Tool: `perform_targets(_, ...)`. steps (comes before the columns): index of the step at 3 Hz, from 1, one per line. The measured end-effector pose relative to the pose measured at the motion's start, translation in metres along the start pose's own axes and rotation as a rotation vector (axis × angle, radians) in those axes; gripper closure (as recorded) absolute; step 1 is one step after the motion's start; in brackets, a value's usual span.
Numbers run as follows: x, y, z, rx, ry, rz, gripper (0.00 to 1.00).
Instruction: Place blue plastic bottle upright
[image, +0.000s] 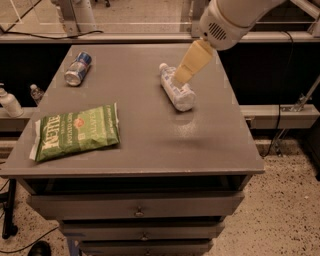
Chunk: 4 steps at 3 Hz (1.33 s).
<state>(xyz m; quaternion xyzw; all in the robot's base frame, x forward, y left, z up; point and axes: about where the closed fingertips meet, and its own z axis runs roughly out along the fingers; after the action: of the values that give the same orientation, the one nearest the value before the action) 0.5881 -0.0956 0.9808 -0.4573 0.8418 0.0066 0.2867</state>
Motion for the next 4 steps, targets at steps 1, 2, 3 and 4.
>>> perform_targets(1, -0.002, 0.002, 0.000, -0.001, -0.001, 0.089, 0.00)
perform_targets(2, -0.002, 0.002, 0.000, -0.001, -0.001, 0.089, 0.00)
perform_targets(3, -0.014, 0.000, 0.001, -0.014, -0.035, 0.105, 0.00)
perform_targets(4, -0.039, 0.000, 0.024, -0.040, -0.031, 0.159, 0.00)
